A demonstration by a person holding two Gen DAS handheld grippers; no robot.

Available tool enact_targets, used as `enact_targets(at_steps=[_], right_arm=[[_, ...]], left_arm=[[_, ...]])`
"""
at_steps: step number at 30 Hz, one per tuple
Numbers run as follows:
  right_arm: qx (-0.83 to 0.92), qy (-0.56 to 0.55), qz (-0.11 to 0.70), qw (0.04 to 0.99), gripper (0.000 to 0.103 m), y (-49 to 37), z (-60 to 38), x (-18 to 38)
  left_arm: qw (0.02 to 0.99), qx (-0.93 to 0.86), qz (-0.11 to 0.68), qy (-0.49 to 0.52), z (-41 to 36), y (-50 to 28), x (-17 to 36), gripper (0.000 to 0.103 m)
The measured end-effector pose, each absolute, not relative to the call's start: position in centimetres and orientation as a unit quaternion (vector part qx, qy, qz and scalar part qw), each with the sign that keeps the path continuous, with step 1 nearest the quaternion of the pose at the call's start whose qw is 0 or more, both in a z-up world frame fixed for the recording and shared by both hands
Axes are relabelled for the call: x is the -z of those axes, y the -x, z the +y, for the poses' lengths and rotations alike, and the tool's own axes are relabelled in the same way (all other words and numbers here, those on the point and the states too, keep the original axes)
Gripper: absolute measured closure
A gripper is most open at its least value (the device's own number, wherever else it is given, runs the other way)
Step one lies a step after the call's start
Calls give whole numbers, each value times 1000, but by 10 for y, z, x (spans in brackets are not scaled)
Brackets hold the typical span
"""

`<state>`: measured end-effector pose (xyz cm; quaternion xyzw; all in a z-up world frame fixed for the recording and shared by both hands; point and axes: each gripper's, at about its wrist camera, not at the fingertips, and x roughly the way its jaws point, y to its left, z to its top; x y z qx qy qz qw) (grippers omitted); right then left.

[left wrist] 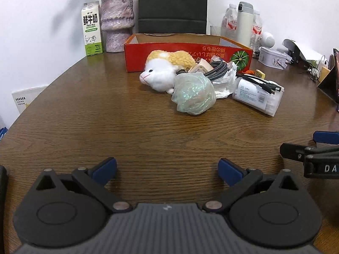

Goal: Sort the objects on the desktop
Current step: 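Grasp the braided black cable with the right tool while the left tool grasps the clear plastic bag, then carry the cable with the right tool while the left tool carries the plastic bag to the box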

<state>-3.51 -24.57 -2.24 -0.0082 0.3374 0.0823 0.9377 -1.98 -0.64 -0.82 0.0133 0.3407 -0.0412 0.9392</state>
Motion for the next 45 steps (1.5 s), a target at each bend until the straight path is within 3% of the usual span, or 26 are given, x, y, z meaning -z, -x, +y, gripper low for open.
enact_targets(at_steps=[3, 5, 6, 9, 12, 13, 14, 16, 20, 25, 26, 29, 33, 38, 45], right_arm=[[-97, 14, 340, 935, 10, 34, -245, 21], [-131, -19, 345, 929, 39, 27, -251, 13], [-147, -34, 345, 926, 43, 20, -255, 5], [-164, -59, 311, 934, 41, -1, -264, -30], [-201, -87, 286, 933, 41, -31, -265, -57], [-210, -86, 289, 930, 42, -44, -261, -61], [-215, -82, 294, 928, 48, -57, -256, -61], [-219, -78, 320, 918, 61, -87, -244, -57], [-214, -86, 359, 904, 67, -137, -224, -39], [-223, -154, 408, 872, 72, -173, -223, -12], [-225, -161, 413, 867, 86, -175, -224, -9], [-226, -151, 400, 875, 91, -161, -223, -18], [-229, -82, 318, 917, 93, -112, -214, -59], [-259, -103, 263, 924, 94, -60, -235, -98], [-305, -119, 276, 904, 94, 16, -255, -103]], left_arm=[[939, 75, 335, 24, -4, 10, -4, 0], [944, 91, 312, 48, -4, 0, -15, 0], [948, 98, 299, 45, -6, -7, -20, 0], [957, 84, 276, 17, -18, -33, -27, 0], [955, 95, 279, 30, -22, -58, -25, 21], [953, 103, 284, 36, -23, -64, -23, 33], [950, 107, 290, 39, -23, -69, -21, 47], [947, 106, 301, 41, -24, -74, -16, 60], [948, 127, 290, 40, -19, -68, -16, 67], [953, 140, 266, 28, -15, -54, -23, 68], [954, 139, 264, 29, -14, -51, -24, 68], [952, 132, 272, 46, -9, -42, -24, 68], [953, 121, 274, 55, -1, -24, -33, 68], [954, 118, 269, 55, 7, 3, -44, 68], [948, 110, 296, 48, 10, 38, -40, 68]])
